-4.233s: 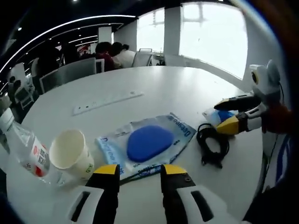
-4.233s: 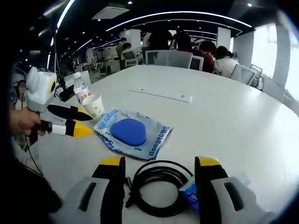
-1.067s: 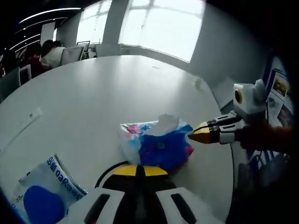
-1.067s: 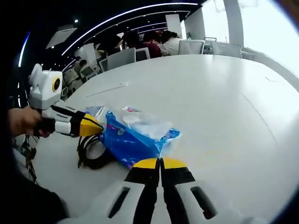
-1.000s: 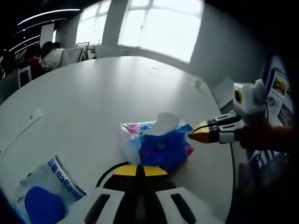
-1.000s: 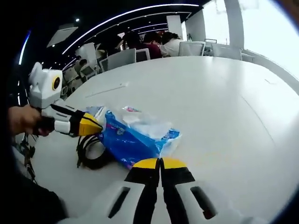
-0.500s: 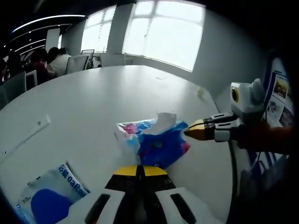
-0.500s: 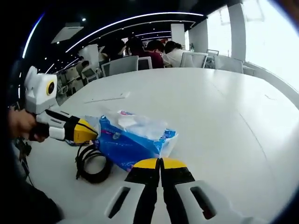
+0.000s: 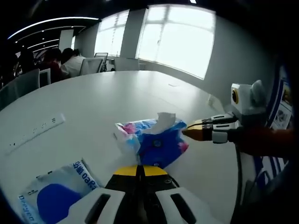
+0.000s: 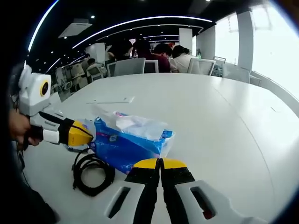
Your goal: Arrange the tabletop items into an orderly group along one side of the table until the central work area is clear of visible clutter.
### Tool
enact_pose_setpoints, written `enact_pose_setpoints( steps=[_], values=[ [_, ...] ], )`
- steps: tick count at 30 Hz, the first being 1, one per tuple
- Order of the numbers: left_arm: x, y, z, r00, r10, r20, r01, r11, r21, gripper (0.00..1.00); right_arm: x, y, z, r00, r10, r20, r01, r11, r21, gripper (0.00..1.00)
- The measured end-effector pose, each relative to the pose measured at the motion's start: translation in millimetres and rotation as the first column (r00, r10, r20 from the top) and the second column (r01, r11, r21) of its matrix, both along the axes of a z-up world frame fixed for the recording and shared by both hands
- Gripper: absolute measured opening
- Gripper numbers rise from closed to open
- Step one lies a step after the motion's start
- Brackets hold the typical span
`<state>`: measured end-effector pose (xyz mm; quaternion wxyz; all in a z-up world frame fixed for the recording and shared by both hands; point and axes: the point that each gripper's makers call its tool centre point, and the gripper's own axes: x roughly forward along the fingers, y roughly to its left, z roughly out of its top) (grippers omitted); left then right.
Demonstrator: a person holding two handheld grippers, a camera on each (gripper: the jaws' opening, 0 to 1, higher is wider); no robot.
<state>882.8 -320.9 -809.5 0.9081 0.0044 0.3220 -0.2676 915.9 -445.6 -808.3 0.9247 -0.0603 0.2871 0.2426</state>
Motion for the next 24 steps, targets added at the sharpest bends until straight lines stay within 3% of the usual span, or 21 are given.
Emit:
enact_pose_setpoints(
  steps=[15, 24],
  values=[
    [5.2, 11, -10.3, 0.997, 0.071, -0.039, -0.072, 0.997, -0.001, 0.0, 26, 15, -22.5, 0.999, 0.009, -0.031, -0.008, 1.0, 0.009, 0.0],
    [5.5, 14, -15.6, 0.995, 0.075, -0.06, -0.074, 0.997, 0.028, 0.0, 36, 20, -37.9, 0.998, 0.023, -0.055, -0.023, 1.0, 0.002, 0.0]
  ],
)
